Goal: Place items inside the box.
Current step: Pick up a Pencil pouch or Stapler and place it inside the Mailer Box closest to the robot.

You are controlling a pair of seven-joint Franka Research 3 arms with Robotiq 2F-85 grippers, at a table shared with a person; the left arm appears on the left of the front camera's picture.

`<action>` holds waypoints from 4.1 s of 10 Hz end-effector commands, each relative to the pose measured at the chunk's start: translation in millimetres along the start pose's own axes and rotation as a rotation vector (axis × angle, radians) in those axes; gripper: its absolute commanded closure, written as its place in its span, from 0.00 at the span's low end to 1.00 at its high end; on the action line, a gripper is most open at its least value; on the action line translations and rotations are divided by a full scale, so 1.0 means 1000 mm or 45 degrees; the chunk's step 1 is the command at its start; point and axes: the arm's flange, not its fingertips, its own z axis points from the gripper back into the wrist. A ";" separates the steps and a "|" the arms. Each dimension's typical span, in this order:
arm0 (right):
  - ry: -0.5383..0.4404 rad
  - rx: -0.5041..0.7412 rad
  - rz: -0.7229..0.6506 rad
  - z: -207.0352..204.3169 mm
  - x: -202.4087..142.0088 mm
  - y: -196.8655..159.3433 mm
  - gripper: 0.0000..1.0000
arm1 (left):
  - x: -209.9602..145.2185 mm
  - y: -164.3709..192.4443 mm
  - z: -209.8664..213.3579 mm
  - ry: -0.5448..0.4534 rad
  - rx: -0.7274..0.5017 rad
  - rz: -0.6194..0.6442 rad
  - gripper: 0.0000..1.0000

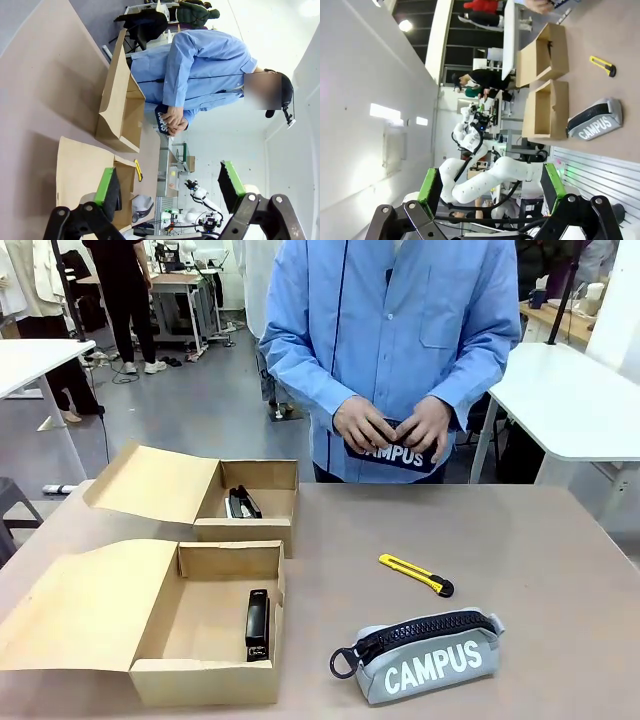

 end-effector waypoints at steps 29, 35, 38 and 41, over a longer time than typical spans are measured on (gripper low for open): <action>1.482 -1.075 1.490 -0.462 -0.022 -0.109 0.00 | -0.002 0.000 -0.002 -0.009 -0.030 -0.024 0.00; 1.781 -1.012 1.443 -0.462 -0.027 -0.132 0.00 | -0.002 0.000 -0.002 -0.009 -0.030 -0.024 0.00; 1.789 -1.029 1.390 -0.465 -0.025 -0.153 0.00 | -0.002 0.000 -0.002 -0.009 -0.030 -0.024 0.00; 1.226 -0.848 1.337 -0.353 0.004 -0.053 0.00 | -0.002 0.000 -0.002 -0.009 -0.030 -0.024 0.00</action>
